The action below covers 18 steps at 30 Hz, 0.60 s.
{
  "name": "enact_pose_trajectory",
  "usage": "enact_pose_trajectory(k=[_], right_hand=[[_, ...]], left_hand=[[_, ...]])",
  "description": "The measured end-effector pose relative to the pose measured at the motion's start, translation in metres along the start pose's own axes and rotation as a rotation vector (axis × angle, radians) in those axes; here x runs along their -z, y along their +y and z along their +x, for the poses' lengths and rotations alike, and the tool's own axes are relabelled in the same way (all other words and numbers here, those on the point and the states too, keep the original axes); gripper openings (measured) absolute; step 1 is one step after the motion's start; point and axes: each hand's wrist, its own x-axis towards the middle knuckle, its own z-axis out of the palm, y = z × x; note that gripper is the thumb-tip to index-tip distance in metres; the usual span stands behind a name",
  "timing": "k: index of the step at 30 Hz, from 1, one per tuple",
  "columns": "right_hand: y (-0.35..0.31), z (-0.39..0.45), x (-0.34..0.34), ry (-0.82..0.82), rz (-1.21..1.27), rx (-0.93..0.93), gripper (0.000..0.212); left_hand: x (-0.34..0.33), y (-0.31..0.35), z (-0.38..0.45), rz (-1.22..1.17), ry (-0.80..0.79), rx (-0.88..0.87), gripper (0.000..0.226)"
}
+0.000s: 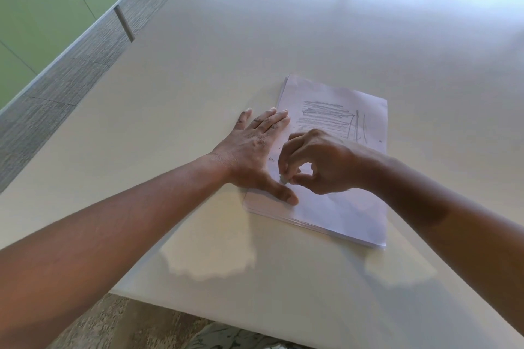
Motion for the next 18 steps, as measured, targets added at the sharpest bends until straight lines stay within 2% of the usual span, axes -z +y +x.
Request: enact_pose_trajectory(k=[4, 10, 15, 18], right_hand=[[-0.002, 0.004, -0.007, 0.061, -0.002, -0.003, 0.008], [-0.002, 0.002, 0.004, -0.025, 0.006, -0.010, 0.008], [-0.002, 0.005, -0.002, 0.073, 0.014, -0.012, 0.009], [-0.002, 0.003, 0.002, 0.007, 0.049, -0.036, 0.009]], left_hand=[[0.001, 0.001, 0.000, 0.002, -0.001, -0.007, 0.166], [0.000, 0.000, 0.000, 0.004, -0.005, 0.001, 0.165], [0.000, 0.000, 0.000, 0.007, 0.005, -0.003, 0.162], [0.001, 0.001, -0.001, 0.004, -0.006, 0.001, 0.163]])
